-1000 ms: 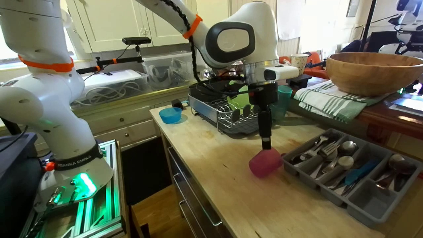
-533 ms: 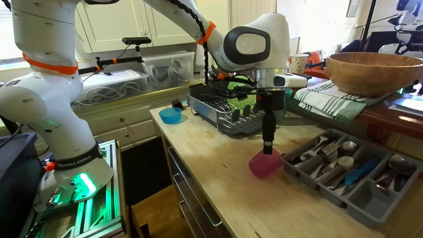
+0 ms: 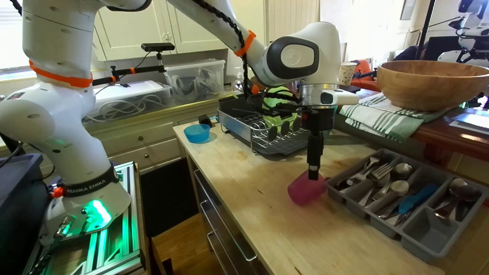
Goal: Pick up the cup and make it stand upright then put the purple spoon back into it
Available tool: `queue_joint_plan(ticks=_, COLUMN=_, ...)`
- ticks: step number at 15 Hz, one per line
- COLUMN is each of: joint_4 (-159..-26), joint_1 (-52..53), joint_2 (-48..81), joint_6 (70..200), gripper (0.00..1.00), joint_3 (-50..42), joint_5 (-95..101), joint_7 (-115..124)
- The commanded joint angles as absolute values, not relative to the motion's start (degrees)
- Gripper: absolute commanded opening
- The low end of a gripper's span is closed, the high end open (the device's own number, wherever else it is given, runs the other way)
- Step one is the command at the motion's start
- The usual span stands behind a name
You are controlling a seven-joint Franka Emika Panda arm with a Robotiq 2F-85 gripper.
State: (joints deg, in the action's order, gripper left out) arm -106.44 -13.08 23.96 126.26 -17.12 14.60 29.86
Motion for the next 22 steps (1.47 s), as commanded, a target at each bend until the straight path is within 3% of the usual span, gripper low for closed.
queue_joint_plan(ticks=1, joint_4=-105.47, joint_1=-12.05, joint_2=25.75, joint_6=127.37, gripper=1.0, joint_3=-17.93, joint_5=12.93, joint_7=31.76)
queue_joint_plan(ticks=17, joint_4=-106.05, joint_1=-11.42, joint_2=27.87, joint_6=130.94, gripper=1.0, joint_3=-18.02, joint_5=10.91, joint_7=34.42)
queue_joint_plan(ticks=18, joint_4=-106.08, joint_1=-11.36, joint_2=27.96, joint_6=130.9, gripper=0.96, joint_3=-18.04, joint_5=10.84, joint_7=34.49)
queue_joint_plan(ticks=19, joint_4=-106.11, joint_1=-11.3, joint_2=28.02, joint_6=130.9, gripper=0.76, joint_3=-18.06, joint_5=10.83, joint_7=34.55)
queue_joint_plan(ticks=21, joint_4=-106.16, joint_1=-11.17, joint_2=28.11, joint_6=130.92, gripper=0.69, joint_3=-18.08, joint_5=10.84, joint_7=34.66)
queue_joint_plan(ticks=22, joint_4=-106.2, joint_1=-11.12, joint_2=28.14, joint_6=130.93, gripper=0.6, joint_3=-18.09, joint_5=10.85, joint_7=34.69)
